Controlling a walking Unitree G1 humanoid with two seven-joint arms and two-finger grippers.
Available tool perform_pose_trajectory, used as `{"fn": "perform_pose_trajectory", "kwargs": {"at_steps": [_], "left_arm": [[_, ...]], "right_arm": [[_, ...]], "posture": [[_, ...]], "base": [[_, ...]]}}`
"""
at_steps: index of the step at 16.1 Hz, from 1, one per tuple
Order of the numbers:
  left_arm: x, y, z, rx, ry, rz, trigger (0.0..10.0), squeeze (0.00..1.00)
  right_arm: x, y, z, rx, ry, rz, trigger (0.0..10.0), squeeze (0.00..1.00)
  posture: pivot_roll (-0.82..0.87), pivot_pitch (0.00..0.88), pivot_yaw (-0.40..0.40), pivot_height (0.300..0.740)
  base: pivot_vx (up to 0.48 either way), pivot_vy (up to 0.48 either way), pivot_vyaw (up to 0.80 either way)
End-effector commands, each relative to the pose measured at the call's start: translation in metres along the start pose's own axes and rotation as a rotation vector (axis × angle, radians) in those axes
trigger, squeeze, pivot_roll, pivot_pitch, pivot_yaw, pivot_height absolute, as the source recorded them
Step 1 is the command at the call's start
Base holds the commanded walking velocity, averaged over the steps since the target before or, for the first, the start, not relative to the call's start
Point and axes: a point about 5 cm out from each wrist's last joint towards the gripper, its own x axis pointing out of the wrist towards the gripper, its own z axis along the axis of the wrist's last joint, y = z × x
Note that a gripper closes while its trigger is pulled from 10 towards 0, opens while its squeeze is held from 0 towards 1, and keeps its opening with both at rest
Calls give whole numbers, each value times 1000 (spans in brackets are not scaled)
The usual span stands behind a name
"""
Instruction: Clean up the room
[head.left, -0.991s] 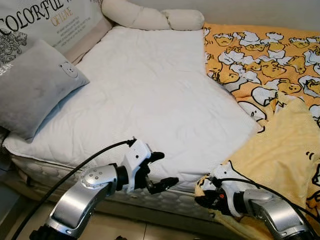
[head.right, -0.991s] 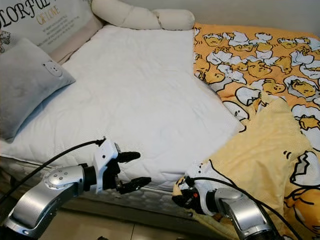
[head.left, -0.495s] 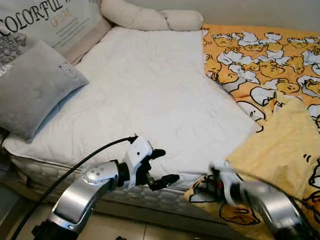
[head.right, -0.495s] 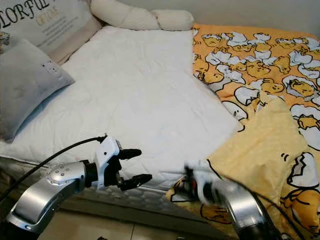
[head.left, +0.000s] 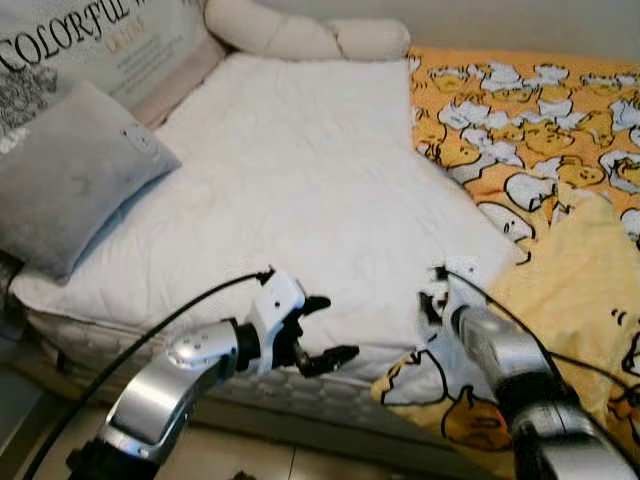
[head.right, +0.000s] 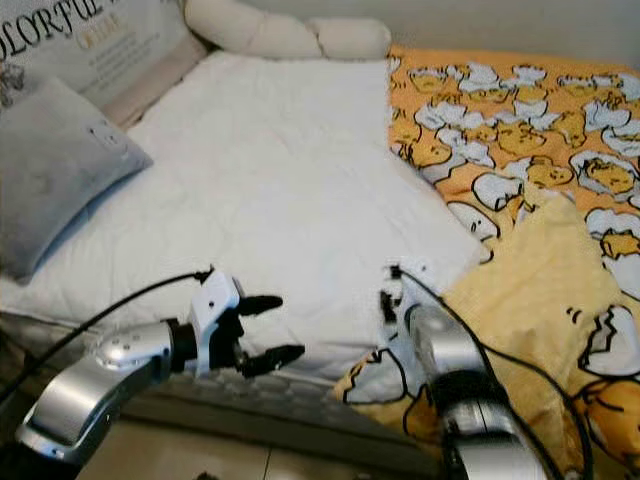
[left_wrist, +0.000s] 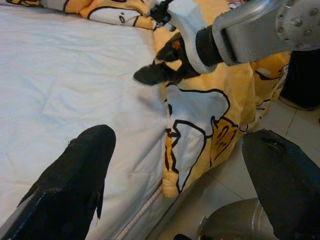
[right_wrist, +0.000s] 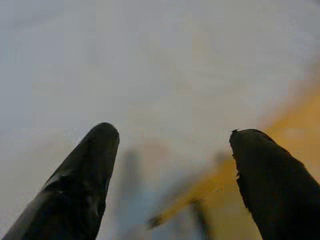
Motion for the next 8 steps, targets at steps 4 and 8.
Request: {"fn": "perform_pose_trajectory", "kwargs": {"at_steps": [4,8], "left_arm": [[-9,0,2,20,11,32,10000,0],[-11,-5,2,10,16,24,10000,0]], "right_arm": [[6,-6,5,-13,52,-213,10000,0],[7,-9,-10,103,128,-290,10000,0]], "posture": [[14,0,19,740],[27,0,18,740]], "base": [[0,0,0],[0,0,0]]}}
